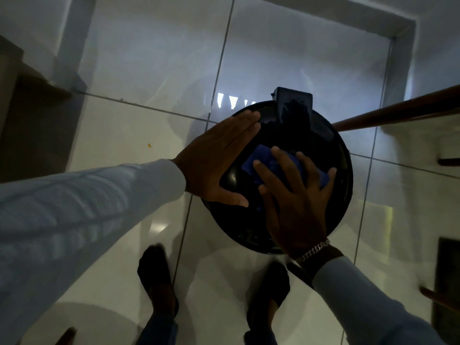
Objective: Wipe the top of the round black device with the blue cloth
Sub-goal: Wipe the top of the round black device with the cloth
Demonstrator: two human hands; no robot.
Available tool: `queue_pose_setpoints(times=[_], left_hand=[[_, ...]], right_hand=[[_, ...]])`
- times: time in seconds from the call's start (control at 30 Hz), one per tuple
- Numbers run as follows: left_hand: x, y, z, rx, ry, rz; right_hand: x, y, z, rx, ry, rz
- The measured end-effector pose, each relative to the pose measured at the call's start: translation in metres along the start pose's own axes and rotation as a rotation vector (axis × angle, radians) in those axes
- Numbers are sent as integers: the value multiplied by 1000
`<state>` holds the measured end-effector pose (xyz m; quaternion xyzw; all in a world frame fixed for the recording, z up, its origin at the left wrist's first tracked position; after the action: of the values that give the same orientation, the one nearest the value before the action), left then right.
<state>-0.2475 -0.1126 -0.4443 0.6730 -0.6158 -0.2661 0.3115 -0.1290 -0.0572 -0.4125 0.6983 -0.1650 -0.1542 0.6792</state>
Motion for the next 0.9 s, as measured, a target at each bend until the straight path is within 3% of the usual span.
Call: queue_pose_setpoints(times=[0.17,0.37,0.53,0.77,0.9], left_hand=[[-1,0,0,-13,-8,-11],[-1,1,0,-9,-15,0],[-2,-1,-1,-27,-23,-2],[-2,0,-1,-18,-51,-18],[-1,-2,1,-28,-39,3]], right_hand=[[-8,4,3,-102,-144,-13],[33,1,-6,-28,65,-14],[2,5,-20,-52,-306,-81],[41,1,2,-32,1,-65],[38,0,-23,-65,-198,-96]])
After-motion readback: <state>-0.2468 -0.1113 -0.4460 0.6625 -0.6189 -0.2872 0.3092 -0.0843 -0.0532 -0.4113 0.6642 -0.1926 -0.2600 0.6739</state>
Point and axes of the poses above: each hand's wrist, its own x-axis away from the middle knuckle, its own y-axis out of the back of the hand, z = x × y, the point moved 9 cm from there along -x, towards the middle knuckle, and after that the axes turned 13 degrees about x, right-handed, at the moved point
